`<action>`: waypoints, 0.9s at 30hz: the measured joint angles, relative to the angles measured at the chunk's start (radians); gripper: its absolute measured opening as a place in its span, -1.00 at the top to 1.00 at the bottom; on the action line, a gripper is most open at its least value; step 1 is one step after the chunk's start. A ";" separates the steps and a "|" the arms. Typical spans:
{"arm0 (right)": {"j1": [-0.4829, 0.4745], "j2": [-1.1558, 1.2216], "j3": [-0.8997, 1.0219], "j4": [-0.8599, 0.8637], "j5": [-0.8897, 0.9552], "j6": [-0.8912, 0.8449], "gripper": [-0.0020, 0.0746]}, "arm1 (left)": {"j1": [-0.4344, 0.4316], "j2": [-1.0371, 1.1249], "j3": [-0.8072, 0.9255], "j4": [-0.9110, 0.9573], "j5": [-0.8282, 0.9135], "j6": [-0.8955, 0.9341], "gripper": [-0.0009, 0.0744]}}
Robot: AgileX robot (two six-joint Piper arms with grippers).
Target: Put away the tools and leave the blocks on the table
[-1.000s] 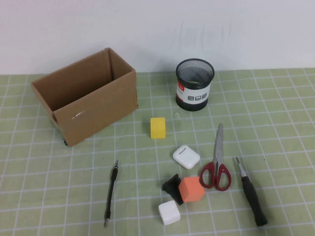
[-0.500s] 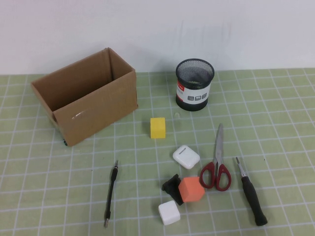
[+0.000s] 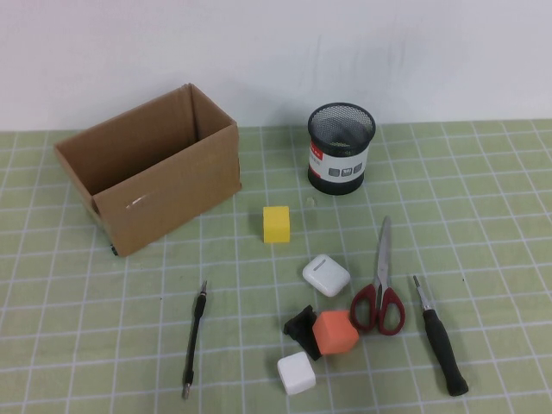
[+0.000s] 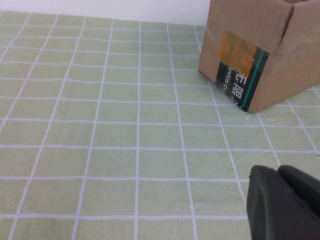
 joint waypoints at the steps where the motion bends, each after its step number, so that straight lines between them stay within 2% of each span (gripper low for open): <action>1: 0.000 0.034 0.000 -0.008 0.007 -0.032 0.97 | 0.000 0.000 0.000 0.000 0.000 0.000 0.99; 5: 0.000 0.186 0.000 -0.007 0.005 -0.089 0.97 | 0.000 0.000 0.000 0.000 0.000 0.000 0.99; 10: 0.000 0.350 -0.007 0.126 0.028 -0.121 0.97 | 0.000 0.000 0.000 0.000 0.000 0.000 0.99; 16: 0.027 0.574 -0.091 0.318 0.201 -0.441 0.95 | 0.000 0.000 0.000 0.000 0.000 0.002 0.99; 19: 0.082 0.666 -0.151 0.340 0.249 -0.506 0.80 | 0.000 0.000 0.000 0.000 0.000 0.002 0.99; 24: 0.186 0.800 -0.239 0.345 0.264 -0.522 0.31 | 0.000 0.000 0.000 0.000 0.000 0.002 0.99; 27: 0.244 0.883 -0.280 0.342 0.266 -0.522 0.20 | 0.000 0.000 0.000 0.000 0.000 0.002 0.99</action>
